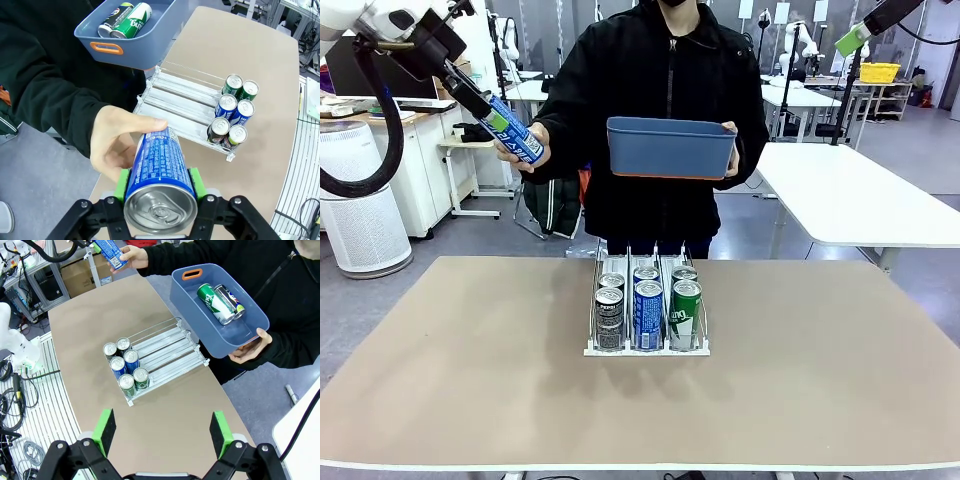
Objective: Fill the beverage cans into the dispenser.
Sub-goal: Place the picked Ionic drink in the line of the Automatic Can Dispenser with the same cans.
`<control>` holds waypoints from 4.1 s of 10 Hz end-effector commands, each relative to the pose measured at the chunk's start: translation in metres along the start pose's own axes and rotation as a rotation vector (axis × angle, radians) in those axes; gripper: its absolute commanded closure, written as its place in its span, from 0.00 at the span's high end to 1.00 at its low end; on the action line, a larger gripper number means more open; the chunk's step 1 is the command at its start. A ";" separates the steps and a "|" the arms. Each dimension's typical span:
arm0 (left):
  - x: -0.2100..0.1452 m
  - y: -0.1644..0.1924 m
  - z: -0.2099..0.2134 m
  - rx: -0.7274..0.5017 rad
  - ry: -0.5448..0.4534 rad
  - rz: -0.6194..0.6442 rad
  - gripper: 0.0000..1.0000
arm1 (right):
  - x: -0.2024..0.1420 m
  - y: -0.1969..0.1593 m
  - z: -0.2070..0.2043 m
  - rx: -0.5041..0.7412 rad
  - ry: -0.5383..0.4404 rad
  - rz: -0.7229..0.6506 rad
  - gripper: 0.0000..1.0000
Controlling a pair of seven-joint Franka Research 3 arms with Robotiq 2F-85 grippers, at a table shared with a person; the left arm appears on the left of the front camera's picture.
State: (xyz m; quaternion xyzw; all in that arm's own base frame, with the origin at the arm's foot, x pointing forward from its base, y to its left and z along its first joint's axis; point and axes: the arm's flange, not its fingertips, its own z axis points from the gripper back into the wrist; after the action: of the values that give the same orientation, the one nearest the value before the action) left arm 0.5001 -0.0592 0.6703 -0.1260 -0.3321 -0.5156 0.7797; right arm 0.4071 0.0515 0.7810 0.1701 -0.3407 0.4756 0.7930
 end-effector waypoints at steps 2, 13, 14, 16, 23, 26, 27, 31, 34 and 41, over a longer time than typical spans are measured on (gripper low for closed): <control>0.000 0.001 0.002 0.008 -0.004 -0.005 0.10 | 0.001 0.000 -0.001 0.009 -0.006 -0.001 1.00; 0.000 0.001 0.002 0.008 -0.004 -0.005 0.10 | 0.001 0.000 -0.001 0.009 -0.006 -0.001 1.00; 0.000 0.001 0.002 0.008 -0.004 -0.005 0.10 | 0.001 0.000 -0.001 0.009 -0.006 -0.001 1.00; 0.000 0.001 0.002 0.008 -0.004 -0.005 0.10 | 0.001 0.000 -0.001 0.009 -0.006 -0.001 1.00; 0.032 -0.060 0.005 0.184 0.131 0.141 0.57 | 0.001 0.000 -0.001 0.009 -0.006 -0.001 1.00; 0.041 -0.108 -0.016 0.169 0.154 0.175 0.57 | 0.001 0.000 -0.001 0.009 -0.006 -0.001 1.00; 0.038 -0.123 -0.026 0.112 0.148 0.172 0.57 | 0.001 0.000 -0.001 0.009 -0.006 -0.001 1.00; 0.034 -0.150 -0.056 -0.017 0.168 0.152 0.57 | 0.001 0.000 -0.001 0.009 -0.006 -0.001 1.00; 0.038 -0.158 -0.068 -0.008 0.202 0.151 0.57 | 0.001 0.000 -0.001 0.009 -0.006 -0.001 1.00; 0.056 -0.198 -0.095 0.154 0.229 0.238 0.57 | 0.001 0.000 -0.001 0.009 -0.006 -0.001 1.00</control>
State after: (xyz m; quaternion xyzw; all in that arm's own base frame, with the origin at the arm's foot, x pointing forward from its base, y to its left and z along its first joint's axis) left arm 0.3858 -0.2264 0.6123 -0.0716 -0.2495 -0.4188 0.8702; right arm 0.4072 0.0517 0.7810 0.1701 -0.3406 0.4758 0.7929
